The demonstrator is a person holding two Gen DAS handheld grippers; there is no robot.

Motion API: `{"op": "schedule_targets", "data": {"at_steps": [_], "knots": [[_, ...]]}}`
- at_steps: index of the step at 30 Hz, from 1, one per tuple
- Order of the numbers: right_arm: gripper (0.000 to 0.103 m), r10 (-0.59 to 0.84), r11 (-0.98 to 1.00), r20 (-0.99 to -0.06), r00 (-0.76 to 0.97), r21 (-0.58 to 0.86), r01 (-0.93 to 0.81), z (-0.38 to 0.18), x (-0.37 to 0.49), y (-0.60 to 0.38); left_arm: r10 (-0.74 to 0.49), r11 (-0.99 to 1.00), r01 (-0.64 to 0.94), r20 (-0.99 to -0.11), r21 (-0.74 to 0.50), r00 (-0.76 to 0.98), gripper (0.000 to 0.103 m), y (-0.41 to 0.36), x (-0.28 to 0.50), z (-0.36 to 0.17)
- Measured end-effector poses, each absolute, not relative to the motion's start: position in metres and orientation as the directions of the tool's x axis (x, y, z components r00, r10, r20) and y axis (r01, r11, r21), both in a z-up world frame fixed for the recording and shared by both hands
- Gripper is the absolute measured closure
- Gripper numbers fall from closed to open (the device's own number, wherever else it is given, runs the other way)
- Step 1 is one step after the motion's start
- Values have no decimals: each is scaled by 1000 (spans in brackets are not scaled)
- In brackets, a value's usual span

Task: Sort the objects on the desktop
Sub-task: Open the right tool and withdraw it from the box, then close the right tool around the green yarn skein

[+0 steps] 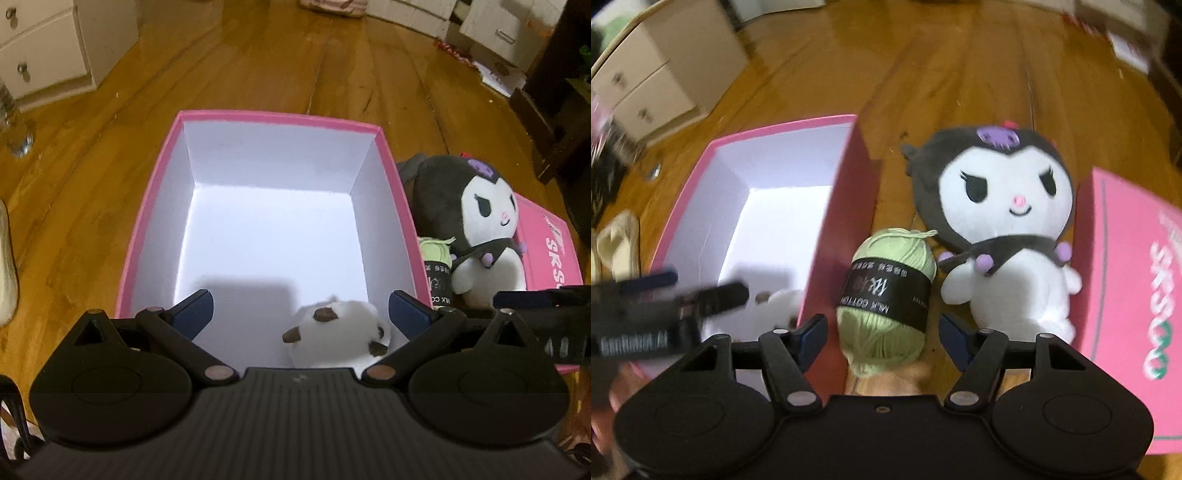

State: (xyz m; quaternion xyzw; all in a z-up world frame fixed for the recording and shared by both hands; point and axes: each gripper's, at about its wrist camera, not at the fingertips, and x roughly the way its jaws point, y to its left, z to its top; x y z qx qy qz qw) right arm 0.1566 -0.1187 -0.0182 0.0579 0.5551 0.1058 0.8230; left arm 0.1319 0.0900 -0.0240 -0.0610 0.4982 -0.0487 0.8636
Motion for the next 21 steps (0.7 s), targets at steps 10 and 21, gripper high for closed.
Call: {"op": "schedule_targets", "data": {"at_steps": [10, 21], "knots": [[36, 286, 954, -902, 323, 301, -2, -51, 167, -131, -167, 982, -1, -859, -191, 484, 0, 89, 135, -35], [30, 386, 896, -864, 323, 435, 93, -78, 167, -136, -162, 976, -56, -874, -210, 458, 0, 106, 137, -49]]}}
